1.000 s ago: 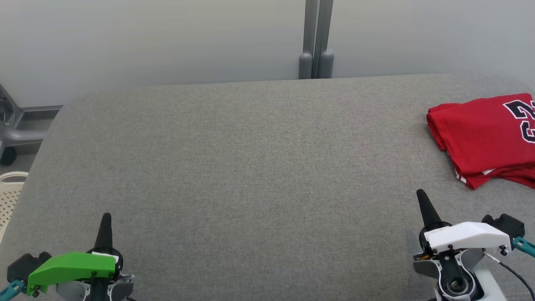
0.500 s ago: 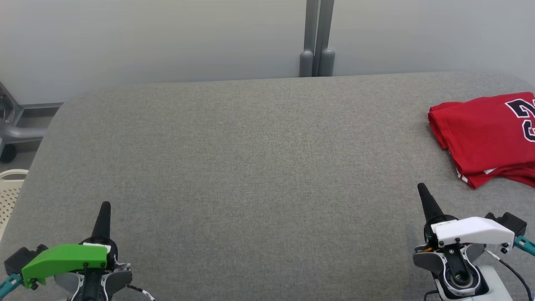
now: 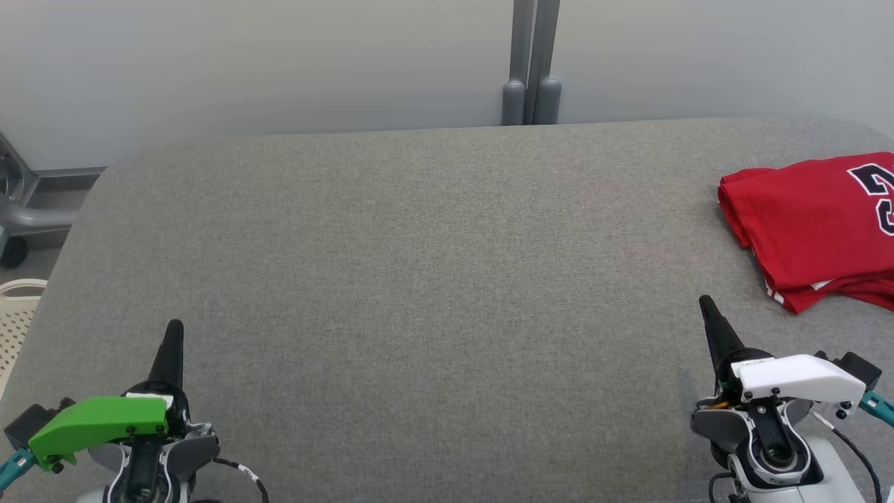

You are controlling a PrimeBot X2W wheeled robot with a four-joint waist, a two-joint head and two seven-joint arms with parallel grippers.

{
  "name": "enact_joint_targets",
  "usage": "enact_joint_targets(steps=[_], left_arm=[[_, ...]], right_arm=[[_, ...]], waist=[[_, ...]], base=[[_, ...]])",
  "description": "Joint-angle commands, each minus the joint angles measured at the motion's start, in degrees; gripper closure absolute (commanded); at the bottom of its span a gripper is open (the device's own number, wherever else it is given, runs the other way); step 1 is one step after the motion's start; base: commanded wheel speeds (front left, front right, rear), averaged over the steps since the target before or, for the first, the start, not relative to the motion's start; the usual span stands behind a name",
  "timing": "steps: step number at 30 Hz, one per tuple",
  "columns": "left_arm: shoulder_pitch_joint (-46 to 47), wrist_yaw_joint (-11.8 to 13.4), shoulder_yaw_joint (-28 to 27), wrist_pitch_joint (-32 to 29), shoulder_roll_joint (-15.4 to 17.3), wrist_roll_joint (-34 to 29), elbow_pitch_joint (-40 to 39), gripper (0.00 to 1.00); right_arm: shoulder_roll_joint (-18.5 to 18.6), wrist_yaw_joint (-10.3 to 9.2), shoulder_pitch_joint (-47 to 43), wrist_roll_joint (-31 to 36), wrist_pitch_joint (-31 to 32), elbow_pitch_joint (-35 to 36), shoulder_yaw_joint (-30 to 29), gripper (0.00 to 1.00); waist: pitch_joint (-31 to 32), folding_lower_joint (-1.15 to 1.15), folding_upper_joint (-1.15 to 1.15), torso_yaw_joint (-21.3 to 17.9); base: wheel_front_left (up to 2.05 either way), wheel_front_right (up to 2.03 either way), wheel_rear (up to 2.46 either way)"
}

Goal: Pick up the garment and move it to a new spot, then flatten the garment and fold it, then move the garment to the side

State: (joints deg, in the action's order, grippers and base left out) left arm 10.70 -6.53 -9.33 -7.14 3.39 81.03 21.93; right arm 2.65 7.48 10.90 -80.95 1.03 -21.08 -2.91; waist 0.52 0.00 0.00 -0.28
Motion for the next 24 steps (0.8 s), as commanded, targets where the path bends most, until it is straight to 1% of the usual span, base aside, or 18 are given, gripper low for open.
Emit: enact_joint_targets(steps=[1,24], left_arm=[[1.4,-0.29,-0.4,-0.4,0.06,1.05,-0.43,1.0],[3.59,-1.11,-1.91,-3.43,-0.55,9.35,-0.4,1.0]], right_arm=[[0.33,0.03,1.06,-1.21,0.41,0.51,-0.16,1.0],[0.35,0.02,2.13,-11.22,2.13,0.92,-0.73,1.0]], waist=[[-0.03,0.0,0.0,0.01],[-0.73,0.0,0.0,0.26]], base=[[0.0,0.0,0.0],[0.0,0.0,0.0]])
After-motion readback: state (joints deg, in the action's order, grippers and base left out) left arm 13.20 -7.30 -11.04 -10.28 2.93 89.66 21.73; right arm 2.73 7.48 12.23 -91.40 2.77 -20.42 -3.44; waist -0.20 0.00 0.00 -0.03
